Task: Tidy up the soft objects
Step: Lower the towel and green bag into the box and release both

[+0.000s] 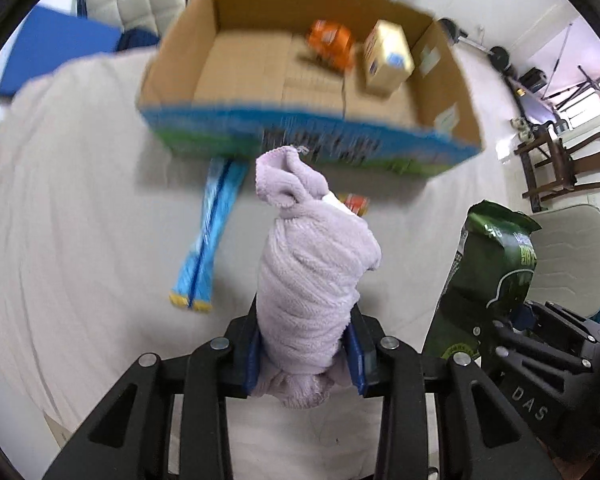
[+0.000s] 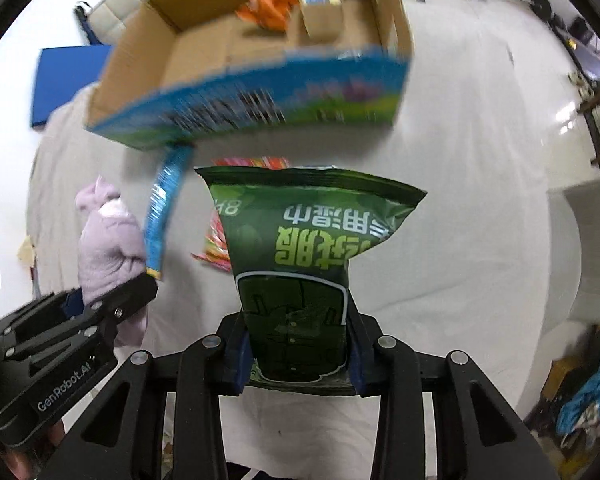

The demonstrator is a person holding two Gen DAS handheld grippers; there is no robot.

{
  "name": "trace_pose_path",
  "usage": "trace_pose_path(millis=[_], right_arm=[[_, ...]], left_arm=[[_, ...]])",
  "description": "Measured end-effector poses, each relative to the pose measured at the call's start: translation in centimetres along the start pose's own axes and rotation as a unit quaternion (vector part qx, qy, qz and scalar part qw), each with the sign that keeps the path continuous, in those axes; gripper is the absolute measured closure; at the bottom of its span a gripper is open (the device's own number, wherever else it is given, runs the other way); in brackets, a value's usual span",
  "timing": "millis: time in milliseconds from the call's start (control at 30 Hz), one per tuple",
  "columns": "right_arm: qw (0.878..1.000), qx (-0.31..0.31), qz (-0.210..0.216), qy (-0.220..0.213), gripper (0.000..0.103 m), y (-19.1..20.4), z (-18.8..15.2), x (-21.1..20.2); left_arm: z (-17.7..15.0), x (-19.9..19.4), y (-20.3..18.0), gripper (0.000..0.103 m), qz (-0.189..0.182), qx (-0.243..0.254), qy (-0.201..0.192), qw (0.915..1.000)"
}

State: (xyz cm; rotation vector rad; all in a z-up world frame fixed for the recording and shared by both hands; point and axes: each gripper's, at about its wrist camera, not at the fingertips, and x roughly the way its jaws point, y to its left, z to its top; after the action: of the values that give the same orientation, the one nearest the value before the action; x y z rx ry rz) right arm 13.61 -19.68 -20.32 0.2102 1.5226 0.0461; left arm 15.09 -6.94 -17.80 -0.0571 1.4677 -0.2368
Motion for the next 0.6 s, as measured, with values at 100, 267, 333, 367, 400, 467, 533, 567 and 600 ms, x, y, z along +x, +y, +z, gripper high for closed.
trace_pose_path(millis=[100,267,333,367,400,467,533,567,600], right_arm=[[1.000,-0.013,-0.003,-0.023,0.064,0.8,1.0,-3.2],[0.999,-0.024,-0.003,-0.048,0.064,2.7,1.8,-5.2],[0.998,-0.026,0.000,-0.054,0.064,3.0,2.2,-6.0],[0.998,-0.026,0.003,-0.057,0.064,3.3,2.7,-5.8],[0.998,-0.026,0.007,-0.060,0.064,3.4,3.2,-5.8],[0.997,-0.028,0.012,-0.067,0.064,4.1,4.1,-6.0],[0.996,-0.033,0.014,-0.076,0.064,4.4,5.5,-7.2],[0.996,-0.035,0.014,-0.080,0.064,4.6,6.3,-7.5],[0.996,-0.037,0.014,-0.085,0.064,4.8,7.1,-7.9]], left_arm=[[1.7,-2.8,0.4,0.071,0.009,-0.002,-0.024,0.9997],[3.6,-4.7,3.3,0.071,0.002,0.003,-0.042,0.9991],[4.3,-4.1,3.0,0.071,-0.005,0.002,-0.046,0.9989],[4.4,-4.9,3.1,0.071,-0.009,0.001,-0.046,0.9989],[5.0,-5.4,3.2,0.071,-0.017,0.001,-0.047,0.9987],[6.4,-5.5,3.1,0.071,-0.020,0.004,-0.055,0.9983],[8.2,-5.8,3.3,0.071,-0.025,0.007,-0.061,0.9978],[9.1,-6.0,3.5,0.071,-0.027,0.007,-0.063,0.9976],[10.2,-6.0,3.7,0.071,-0.027,0.007,-0.065,0.9975]])
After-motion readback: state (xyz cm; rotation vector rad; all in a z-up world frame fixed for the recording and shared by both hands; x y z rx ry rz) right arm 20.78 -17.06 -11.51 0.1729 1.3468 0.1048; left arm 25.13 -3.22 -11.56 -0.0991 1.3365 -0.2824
